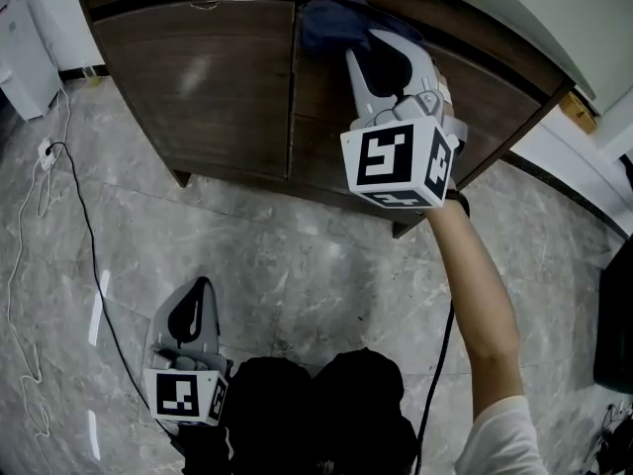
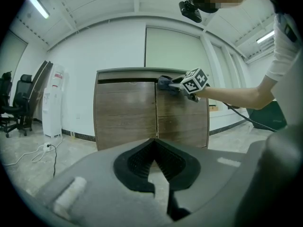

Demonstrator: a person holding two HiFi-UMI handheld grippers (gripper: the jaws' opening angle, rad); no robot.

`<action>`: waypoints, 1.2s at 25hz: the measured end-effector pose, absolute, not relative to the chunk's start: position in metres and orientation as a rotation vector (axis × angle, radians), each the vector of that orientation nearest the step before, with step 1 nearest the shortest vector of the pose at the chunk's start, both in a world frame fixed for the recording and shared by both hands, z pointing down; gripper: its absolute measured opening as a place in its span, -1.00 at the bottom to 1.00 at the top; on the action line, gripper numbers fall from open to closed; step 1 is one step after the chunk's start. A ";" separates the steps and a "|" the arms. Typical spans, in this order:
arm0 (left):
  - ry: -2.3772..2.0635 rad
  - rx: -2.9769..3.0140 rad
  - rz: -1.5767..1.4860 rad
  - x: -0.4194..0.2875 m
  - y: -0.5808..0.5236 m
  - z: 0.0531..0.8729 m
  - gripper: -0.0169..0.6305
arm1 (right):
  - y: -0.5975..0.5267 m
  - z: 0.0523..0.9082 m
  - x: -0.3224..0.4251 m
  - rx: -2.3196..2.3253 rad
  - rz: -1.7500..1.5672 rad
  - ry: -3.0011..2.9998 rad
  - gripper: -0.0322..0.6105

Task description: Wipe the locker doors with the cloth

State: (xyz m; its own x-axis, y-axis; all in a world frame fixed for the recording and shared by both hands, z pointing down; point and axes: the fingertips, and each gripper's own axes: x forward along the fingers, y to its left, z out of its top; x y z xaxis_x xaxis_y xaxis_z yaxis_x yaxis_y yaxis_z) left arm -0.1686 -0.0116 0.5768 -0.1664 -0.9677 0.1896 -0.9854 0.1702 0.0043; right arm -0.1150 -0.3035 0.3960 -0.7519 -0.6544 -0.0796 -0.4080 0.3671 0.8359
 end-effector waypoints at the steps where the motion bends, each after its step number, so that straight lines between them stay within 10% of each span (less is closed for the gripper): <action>1: -2.285 1.919 0.180 -0.169 -0.010 0.578 -0.94 | -0.302 0.405 -0.120 0.930 -1.321 -2.371 -0.65; 30: -2.358 1.751 0.210 -0.212 0.018 0.617 -0.94 | -0.285 0.787 -0.188 0.489 -0.907 -2.206 -0.65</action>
State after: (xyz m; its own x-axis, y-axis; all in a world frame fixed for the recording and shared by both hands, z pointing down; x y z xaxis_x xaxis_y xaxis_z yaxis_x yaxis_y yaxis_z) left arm -0.2118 0.0181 0.6174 -0.2804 -0.9293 0.2404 -0.9571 0.2897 0.0031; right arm -0.1881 -0.2848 0.7874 -0.6897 -0.5620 0.4566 -0.0783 0.6847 0.7246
